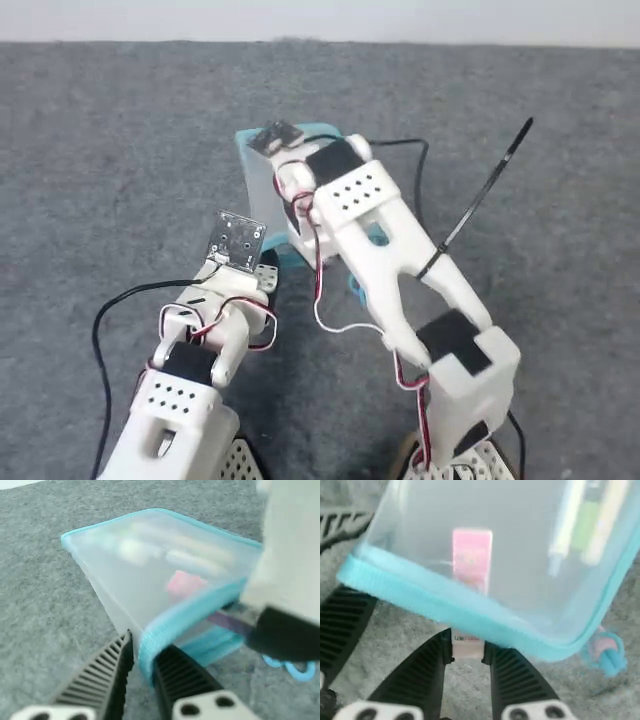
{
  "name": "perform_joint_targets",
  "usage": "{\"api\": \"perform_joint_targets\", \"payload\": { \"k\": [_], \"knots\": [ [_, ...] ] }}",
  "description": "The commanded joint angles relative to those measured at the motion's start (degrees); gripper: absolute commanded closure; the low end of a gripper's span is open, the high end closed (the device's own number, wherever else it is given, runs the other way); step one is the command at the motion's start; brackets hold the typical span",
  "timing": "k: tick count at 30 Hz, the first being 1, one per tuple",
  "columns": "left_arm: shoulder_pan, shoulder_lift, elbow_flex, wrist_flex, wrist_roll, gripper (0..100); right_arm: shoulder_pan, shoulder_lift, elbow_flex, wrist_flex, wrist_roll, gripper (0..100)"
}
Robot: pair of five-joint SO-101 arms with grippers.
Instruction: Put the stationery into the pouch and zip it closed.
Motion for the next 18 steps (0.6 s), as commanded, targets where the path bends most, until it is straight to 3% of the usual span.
{"api": "perform_joint_targets", "payload": {
  "k": [1, 7, 13, 18],
  "knots": [
    [0.8, 0.2, -1.6, -1.3, -0.1, 99, 2.0, 0.0, -7.5, 2.9, -1.1, 99.2],
    [0.8, 0.2, -1.6, -1.4, -0.1, 99, 2.0, -1.6, -8.1, 4.3, -1.3, 99.0],
    [0.8, 0.2, -1.6, -1.4, -0.1, 99, 0.8, -4.4, -7.8, 4.2, -0.8, 83.2],
    [0.7, 0.2, -1.6, -1.4, -0.1, 99, -0.1, -6.3, -7.8, 2.9, -0.8, 85.5]
  ]
}}
